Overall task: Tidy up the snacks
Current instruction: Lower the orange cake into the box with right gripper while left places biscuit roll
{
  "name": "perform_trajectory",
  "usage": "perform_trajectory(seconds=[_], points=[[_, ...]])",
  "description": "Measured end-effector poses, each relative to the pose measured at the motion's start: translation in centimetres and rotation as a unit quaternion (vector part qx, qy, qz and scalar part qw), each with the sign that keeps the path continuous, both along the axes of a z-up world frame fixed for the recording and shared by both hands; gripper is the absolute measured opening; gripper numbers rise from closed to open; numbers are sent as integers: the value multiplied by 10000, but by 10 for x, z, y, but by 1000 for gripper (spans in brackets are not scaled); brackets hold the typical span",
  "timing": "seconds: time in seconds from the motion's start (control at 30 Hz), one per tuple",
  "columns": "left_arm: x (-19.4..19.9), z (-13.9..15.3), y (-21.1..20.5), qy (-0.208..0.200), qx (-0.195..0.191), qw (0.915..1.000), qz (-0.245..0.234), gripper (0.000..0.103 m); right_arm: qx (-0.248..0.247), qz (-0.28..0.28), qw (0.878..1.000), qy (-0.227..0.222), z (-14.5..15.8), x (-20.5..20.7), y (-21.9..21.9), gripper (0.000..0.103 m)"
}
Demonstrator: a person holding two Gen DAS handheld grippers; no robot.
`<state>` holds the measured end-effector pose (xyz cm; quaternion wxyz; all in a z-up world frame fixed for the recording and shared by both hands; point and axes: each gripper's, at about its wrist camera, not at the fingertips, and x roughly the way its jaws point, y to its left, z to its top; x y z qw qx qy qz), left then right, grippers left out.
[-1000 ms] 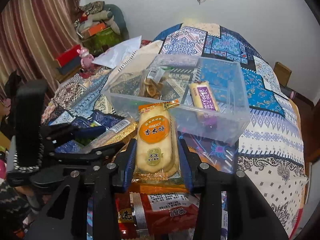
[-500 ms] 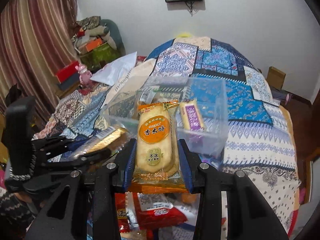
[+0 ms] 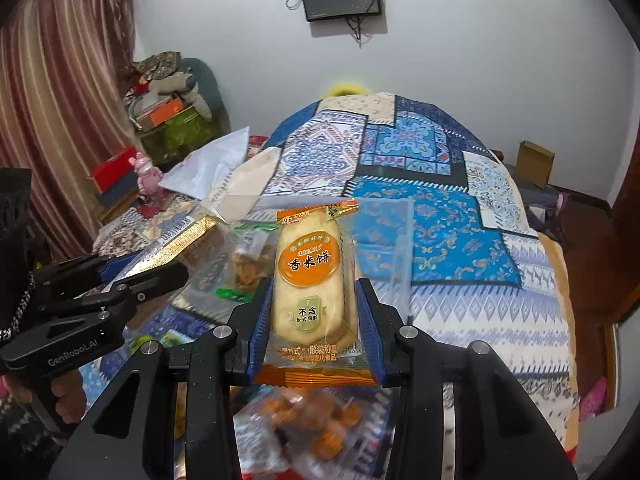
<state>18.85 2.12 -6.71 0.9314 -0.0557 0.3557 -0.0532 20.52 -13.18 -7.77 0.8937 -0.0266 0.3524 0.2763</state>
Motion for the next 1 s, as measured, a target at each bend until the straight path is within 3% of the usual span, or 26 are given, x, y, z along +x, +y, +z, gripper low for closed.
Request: perform_trajectory(seconds=[0.33, 0.63, 0.7, 0.87, 1.0], points=[[59, -24, -11, 450, 56, 9990, -34, 35, -251, -42, 9988, 407, -32, 48, 6, 37], [86, -52, -8, 818, 68, 9966, 21, 36, -377, 140, 9971, 646, -51, 60, 19, 38], [88, -55, -7, 867, 89, 9962, 83, 40, -419, 162, 9967, 679, -54, 59, 21, 39], [74, -44, -5, 603, 126, 9980, 132, 55, -427, 150, 9967, 677, -50, 55, 20, 53], [57, -27, 0, 460, 129, 9988, 138, 57, -455, 91, 9980, 423, -35, 42, 16, 58]])
